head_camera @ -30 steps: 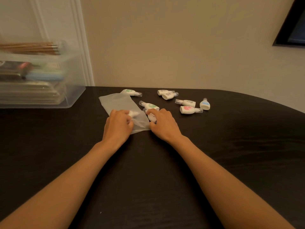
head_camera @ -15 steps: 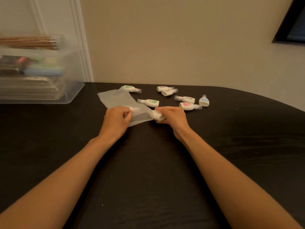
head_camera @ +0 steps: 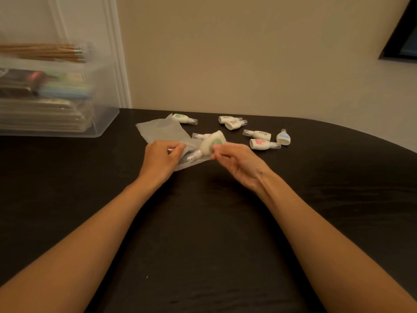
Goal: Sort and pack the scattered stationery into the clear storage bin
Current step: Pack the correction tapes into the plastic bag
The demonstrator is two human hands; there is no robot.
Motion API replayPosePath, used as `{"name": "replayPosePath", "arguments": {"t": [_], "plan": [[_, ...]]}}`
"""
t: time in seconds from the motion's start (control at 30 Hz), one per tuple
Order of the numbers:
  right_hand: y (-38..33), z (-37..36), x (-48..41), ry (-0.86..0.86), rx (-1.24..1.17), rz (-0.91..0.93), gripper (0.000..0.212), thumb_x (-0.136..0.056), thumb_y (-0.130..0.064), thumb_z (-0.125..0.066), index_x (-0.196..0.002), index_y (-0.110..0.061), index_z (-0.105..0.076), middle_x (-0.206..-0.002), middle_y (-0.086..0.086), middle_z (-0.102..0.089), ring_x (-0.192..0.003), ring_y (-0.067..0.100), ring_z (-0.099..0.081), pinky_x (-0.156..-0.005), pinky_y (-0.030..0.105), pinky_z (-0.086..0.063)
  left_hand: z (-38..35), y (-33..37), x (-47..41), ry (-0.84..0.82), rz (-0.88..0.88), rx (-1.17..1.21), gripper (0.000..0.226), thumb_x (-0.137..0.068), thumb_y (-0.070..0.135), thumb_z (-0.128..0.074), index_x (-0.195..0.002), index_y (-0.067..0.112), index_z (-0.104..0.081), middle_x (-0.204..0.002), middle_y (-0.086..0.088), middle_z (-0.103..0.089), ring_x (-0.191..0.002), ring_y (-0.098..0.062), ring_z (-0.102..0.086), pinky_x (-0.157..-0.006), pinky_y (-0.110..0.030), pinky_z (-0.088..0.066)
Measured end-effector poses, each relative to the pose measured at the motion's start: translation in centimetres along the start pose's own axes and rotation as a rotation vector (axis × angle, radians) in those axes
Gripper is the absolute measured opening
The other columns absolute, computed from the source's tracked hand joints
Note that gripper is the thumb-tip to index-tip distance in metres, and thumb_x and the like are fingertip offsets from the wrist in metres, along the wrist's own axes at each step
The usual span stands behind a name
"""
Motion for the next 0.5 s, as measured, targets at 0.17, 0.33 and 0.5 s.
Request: {"name": "replayPosePath", "arguments": {"t": [0.17,0.33,0.5], "plan": [[1.5,-1.9,-0.9,0.247,0.196,0.122,0.015,-0.084,-0.008,-0.065,-0.099,-0.005,-0.065,-0.095,0.010,-0.069,-0.078,0.015,-0.071,-0.072,0.021,-0.058,0.3,0.6,0.1,-0.003,-0.059,0.015,0.026,-0.095,0.020,-0.051,-0.106,0.007,-0.071,-0.101,-0.006,-0.069,-0.085,-0.008,-0.052,-0.073,-0.021,-0.037],[3.2,-3.7,-1.0,0.345,0.526,0.096,0.011,-0.086,-0.026,-0.065,-0.083,-0.016,-0.064,-0.079,0.002,-0.069,-0.057,0.014,-0.065,-0.049,0.020,-0.045,0.3,0.8,0.0,0.051,-0.151,-0.036,0.023,-0.094,0.015,-0.053,-0.097,0.004,-0.072,-0.097,-0.011,-0.068,-0.080,-0.013,-0.053,-0.068,-0.023,-0.037],[2.4,-3.9,-1.7,0.326,1.024,0.047,0.036,-0.092,-0.039,-0.050,-0.082,-0.008,-0.065,-0.067,0.000,-0.060,-0.055,0.015,-0.054,-0.061,0.029,-0.048,0.1,0.4,-0.1,0.019,-0.178,-0.064,0.023,-0.093,0.014,-0.054,-0.111,0.010,-0.067,-0.113,-0.007,-0.063,-0.085,-0.009,-0.050,-0.077,-0.021,-0.038]]}}
Point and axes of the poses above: each hand's wrist, its own x-axis away from the middle knuckle, its own z-axis out of the back of the hand, y = z × x, the point moved 2 cm from there along -x, towards the middle knuckle
